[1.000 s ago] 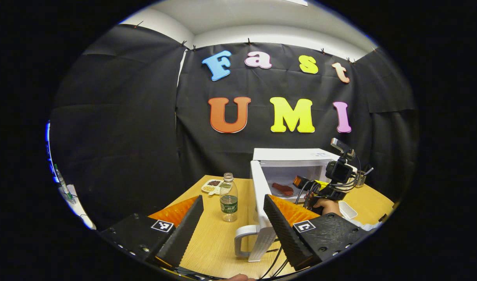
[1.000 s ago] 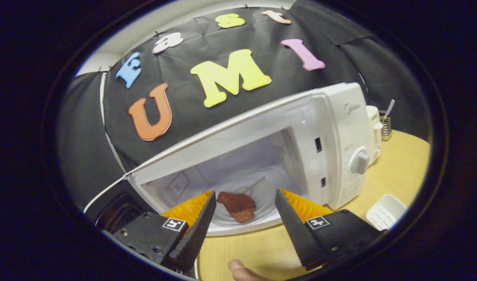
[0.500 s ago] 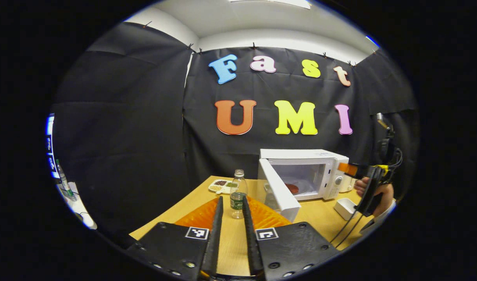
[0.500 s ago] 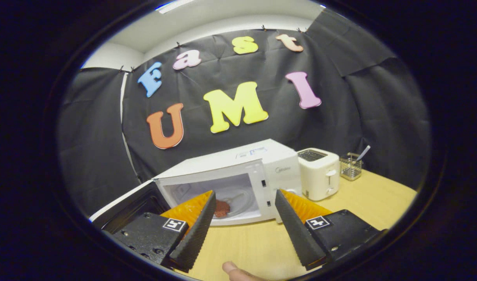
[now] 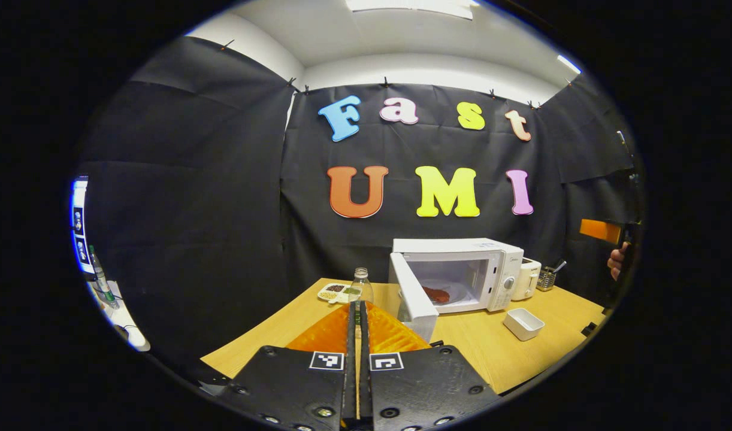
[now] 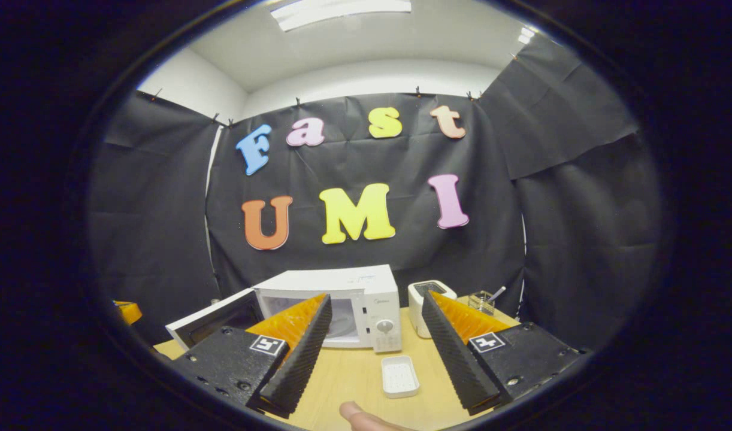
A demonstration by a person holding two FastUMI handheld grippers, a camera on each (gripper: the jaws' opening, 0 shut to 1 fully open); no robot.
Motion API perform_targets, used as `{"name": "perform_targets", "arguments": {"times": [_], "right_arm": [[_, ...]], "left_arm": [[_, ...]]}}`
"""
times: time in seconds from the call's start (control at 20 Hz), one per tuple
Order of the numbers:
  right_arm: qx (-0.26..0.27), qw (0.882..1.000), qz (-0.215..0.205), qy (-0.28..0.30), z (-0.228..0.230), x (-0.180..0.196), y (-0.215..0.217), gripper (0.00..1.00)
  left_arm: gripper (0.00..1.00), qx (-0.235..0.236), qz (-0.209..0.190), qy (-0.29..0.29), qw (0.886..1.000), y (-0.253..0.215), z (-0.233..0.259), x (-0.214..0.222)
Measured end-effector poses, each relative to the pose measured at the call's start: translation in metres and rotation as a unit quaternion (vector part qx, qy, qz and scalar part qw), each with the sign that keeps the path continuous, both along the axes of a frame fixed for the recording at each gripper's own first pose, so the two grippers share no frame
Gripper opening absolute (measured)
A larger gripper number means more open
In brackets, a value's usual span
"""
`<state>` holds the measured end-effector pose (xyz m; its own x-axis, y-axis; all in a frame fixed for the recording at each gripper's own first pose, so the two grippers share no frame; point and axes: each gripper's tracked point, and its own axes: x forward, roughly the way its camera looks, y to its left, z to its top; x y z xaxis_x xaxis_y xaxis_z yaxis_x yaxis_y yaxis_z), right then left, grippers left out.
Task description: Open the microwave oven with the left hand, put the food in, and close the microwave oven.
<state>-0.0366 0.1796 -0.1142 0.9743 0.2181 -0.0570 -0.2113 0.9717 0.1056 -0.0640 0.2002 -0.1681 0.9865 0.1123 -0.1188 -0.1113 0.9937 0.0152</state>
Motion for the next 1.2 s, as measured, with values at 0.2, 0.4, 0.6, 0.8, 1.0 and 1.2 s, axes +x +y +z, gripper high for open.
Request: {"name": "perform_targets", "arguments": {"times": [0.2, 0.4, 0.6, 0.8, 1.0, 1.2], "right_arm": [[-0.018, 1.0, -0.006, 0.013, 0.002, -0.022, -0.032, 0.96], [-0.026, 1.0, -0.009, 0.002, 0.021, -0.035, -0.057, 0.96], [-0.022, 1.0, -0.014, -0.007, 0.035, -0.042, -0.077, 0.96], [-0.021, 1.0, -0.016, -0.016, 0.043, -0.044, -0.085, 0.96], [-0.034, 0.999, -0.02, -0.011, 0.043, -0.045, -0.087, 0.97], [-0.053, 0.998, -0.018, -0.028, 0.05, -0.048, -0.09, 0.97]], "left_arm": [[0.01, 0.012, -0.004, 0.007, 1.0, 0.009, -0.029, 0.017], [0.0, 0.017, -0.043, 0.021, 0.999, -0.004, -0.071, 0.047], [0.0, -0.013, -0.061, 0.022, 0.998, -0.006, -0.094, 0.065], [0.0, -0.043, -0.081, 0.027, 0.995, -0.02, -0.103, 0.068], [0.0, -0.047, -0.101, 0.026, 0.993, -0.043, -0.104, 0.068], [0.0, -0.043, -0.141, 0.031, 0.989, -0.084, -0.111, 0.076]]}}
